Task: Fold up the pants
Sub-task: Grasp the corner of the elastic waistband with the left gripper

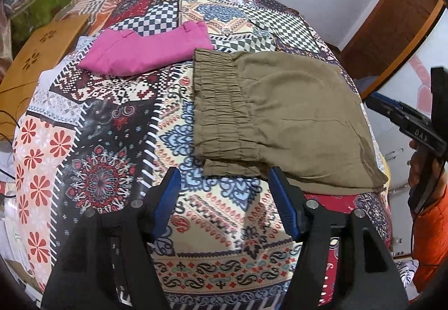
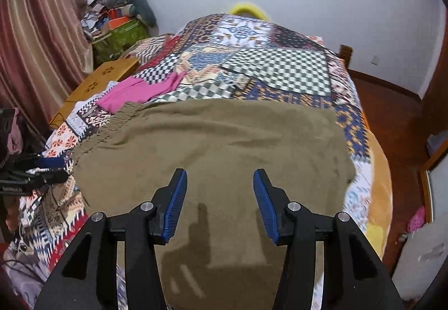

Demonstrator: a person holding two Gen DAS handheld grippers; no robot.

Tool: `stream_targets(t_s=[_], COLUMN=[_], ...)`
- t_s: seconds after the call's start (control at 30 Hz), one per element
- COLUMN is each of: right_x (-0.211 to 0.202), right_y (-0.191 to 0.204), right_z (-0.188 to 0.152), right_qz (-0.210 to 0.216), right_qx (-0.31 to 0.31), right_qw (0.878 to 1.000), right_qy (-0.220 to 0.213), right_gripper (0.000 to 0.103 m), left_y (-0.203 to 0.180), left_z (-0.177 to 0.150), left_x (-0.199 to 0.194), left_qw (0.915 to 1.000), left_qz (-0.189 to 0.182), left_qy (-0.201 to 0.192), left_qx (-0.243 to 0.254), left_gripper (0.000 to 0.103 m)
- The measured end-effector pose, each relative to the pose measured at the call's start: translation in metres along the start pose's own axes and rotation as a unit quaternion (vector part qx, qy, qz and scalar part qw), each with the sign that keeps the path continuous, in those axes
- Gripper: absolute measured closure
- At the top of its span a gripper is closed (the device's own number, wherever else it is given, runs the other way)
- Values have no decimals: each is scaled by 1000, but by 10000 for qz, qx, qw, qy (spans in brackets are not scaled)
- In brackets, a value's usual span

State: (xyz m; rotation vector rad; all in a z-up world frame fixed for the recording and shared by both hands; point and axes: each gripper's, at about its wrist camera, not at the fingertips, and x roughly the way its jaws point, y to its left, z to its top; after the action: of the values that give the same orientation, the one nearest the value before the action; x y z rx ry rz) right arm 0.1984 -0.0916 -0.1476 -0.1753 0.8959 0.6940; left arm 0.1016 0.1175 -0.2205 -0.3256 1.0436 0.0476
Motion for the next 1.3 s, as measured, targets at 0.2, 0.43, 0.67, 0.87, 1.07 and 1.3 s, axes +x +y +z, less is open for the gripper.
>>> stream_targets(t_s=[0.2, 0.43, 0.67, 0.87, 1.07, 1.3], right_x=[36, 99, 131, 105, 70, 50], right_y=[23, 34, 45, 35, 27, 22], right_z=[29, 54, 44, 17, -9, -31], right_qz=[220, 436, 777, 873, 861, 798], right_qx=[-89, -213, -516, -488, -315, -119], right_qw=[9997, 9966, 9855, 9835, 9863, 9901], right_qy=[109, 673, 1415, 1509, 1372, 1149], right_gripper=[57, 56, 56, 55, 53, 52], left_y=[15, 36, 42, 34, 15, -7], left_z=[6, 9, 13, 12, 8, 3], left_x=[-4, 8, 9, 0, -7, 0], left_qw=[9995, 9988, 9988, 9988, 9987, 9992], left_qz=[233, 407, 298, 177, -97, -150], left_qy=[-225, -200, -225, -300, -307, -118], left_qx=[-35, -177, -304, -358, -406, -357], left_gripper=[39, 39, 39, 39, 36, 35])
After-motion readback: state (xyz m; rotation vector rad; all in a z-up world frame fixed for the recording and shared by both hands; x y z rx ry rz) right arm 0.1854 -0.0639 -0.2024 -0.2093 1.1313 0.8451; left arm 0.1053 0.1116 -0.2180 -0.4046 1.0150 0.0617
